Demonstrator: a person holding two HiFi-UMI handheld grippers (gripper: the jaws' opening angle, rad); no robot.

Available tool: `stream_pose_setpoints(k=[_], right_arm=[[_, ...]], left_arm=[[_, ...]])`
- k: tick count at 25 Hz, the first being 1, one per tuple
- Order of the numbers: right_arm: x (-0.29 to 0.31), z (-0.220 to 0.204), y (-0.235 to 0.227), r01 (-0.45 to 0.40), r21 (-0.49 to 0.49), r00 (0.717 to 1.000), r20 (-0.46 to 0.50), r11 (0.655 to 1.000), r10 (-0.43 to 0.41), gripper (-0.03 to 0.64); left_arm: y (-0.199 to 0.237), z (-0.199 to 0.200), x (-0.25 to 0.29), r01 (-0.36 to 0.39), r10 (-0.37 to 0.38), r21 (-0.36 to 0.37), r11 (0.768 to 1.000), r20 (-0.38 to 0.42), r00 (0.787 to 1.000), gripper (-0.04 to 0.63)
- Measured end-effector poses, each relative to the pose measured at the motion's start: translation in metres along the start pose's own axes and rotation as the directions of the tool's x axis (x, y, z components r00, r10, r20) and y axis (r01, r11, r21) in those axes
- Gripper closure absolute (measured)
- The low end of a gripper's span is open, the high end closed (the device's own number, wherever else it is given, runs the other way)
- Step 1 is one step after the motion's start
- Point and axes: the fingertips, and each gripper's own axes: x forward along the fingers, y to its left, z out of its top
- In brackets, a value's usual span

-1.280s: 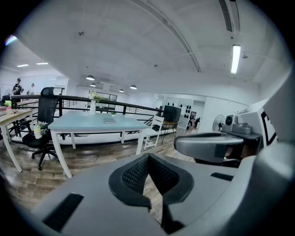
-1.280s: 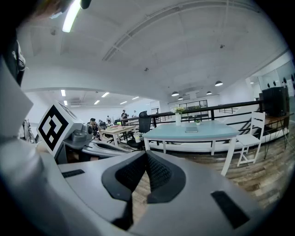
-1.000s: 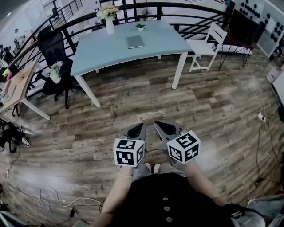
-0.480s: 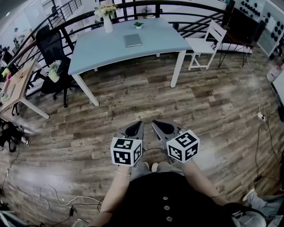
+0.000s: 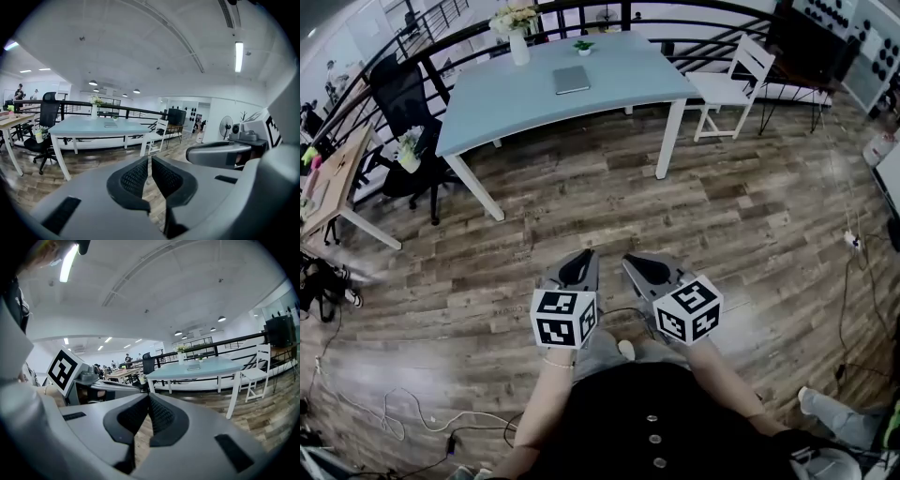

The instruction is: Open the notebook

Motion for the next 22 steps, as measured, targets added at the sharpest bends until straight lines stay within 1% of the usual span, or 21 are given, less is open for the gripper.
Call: stream_pose_setpoints(k=[2,5,10,15,19,22], right_arm=[[-0.004,-0.003,-0.002,0.0,0.009,1.0,0.0,1.0,0.0,0.612],[-0.006,-0.004,-0.004,-0.008,0.024,1.0,0.003,1.0,0.008,0.612],[0.0,-0.003,-0.009,-0.017,0.042,1.0,0.012,0.999,0.016,0.612],[0.013,-0.007,-0.021,-0.015,0.068,1.0,0.001,0.998,0.015,0.612],[0.033,-0.005,-0.039,0.0,0.089,1.0,0.001,0.996,0.0,0.612],[0.055,0.005,-0.058,0.018,0.087,1.0,0.001,0.996,-0.018,0.612]], left_arm=[[-0.005,-0.002,0.0,0.004,-0.004,0.001,1.0,-0.001,1.0,0.564],[-0.008,-0.004,0.002,0.009,-0.008,0.011,1.0,-0.02,1.0,0.497],[-0.005,-0.006,0.01,0.01,-0.009,0.038,0.999,-0.047,0.999,0.454],[0.004,0.002,0.027,0.003,-0.001,0.043,0.999,-0.047,0.999,0.391],[0.013,0.005,0.052,0.037,-0.034,0.038,0.999,-0.062,0.997,0.376],[0.031,0.015,0.074,0.048,-0.045,0.037,0.998,-0.068,0.997,0.376]])
